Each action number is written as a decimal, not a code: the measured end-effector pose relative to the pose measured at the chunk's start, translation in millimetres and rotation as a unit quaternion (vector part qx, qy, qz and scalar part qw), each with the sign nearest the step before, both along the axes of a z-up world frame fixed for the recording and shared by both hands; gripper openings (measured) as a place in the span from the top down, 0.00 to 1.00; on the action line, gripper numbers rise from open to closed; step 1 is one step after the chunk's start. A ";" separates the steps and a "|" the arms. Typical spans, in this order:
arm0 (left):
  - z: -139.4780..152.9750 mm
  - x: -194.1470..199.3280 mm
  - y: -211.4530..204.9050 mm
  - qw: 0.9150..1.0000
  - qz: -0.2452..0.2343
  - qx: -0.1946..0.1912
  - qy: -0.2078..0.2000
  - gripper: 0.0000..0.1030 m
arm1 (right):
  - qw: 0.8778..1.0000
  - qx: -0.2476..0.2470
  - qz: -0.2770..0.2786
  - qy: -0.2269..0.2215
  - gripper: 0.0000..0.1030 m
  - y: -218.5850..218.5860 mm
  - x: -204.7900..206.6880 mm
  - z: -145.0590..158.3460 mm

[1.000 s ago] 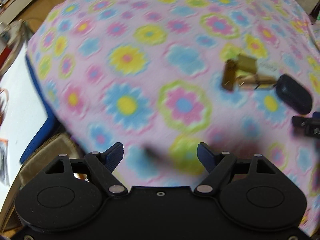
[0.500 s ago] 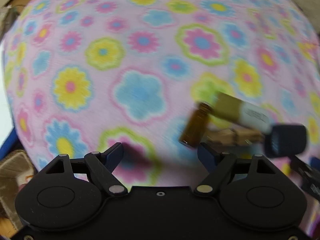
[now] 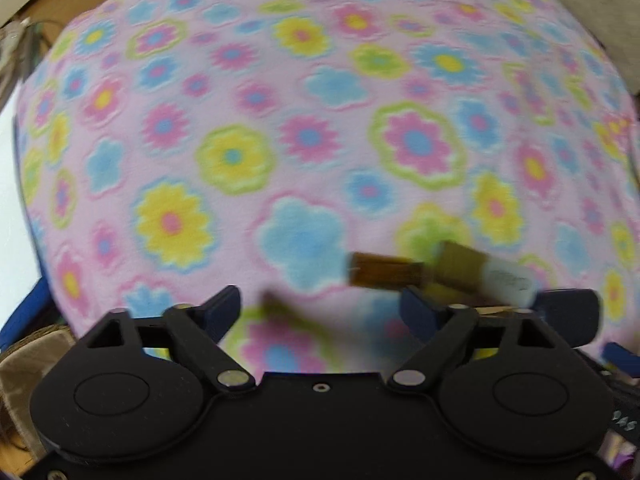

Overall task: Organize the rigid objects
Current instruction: 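Grasp the amber glass vial with the left gripper while the right grasps the navy grid case, then carry the vial and navy case into the basket and open both grippers, then withdraw both grippers from the basket and move back over the blanket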

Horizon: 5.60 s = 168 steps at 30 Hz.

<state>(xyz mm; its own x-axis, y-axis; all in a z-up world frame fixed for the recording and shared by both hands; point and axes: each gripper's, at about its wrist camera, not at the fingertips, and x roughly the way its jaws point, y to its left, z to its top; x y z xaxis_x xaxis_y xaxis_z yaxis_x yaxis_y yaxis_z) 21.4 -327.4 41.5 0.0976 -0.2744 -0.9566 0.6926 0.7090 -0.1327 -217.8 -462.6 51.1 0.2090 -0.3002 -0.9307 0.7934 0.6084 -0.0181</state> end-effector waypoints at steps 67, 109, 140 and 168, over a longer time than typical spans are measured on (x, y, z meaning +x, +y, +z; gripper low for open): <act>32.5 51.6 197.8 0.992 0.120 -0.012 -0.040 0.51 | 0.987 0.005 0.161 -0.014 0.14 164.7 130.4 35.0; -45.1 105.3 394.4 0.950 0.309 0.033 0.039 0.22 | 0.940 0.119 0.303 0.100 0.46 378.8 289.9 -75.6; -38.6 98.5 390.6 0.953 0.302 0.033 0.017 0.19 | 0.952 0.081 0.287 0.061 0.18 376.4 280.9 -59.0; -40.8 88.3 375.9 0.963 0.265 0.046 0.012 0.19 | 0.958 0.058 0.274 0.066 0.12 354.9 250.5 -34.6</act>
<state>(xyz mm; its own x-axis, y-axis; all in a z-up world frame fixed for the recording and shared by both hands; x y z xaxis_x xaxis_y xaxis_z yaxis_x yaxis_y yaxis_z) 109.7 48.5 0.6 0.1788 -0.1059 -0.9782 0.2275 0.9717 -0.0637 32.7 -107.7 16.5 0.1835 -0.0721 -0.9804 0.3507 0.9365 -0.0033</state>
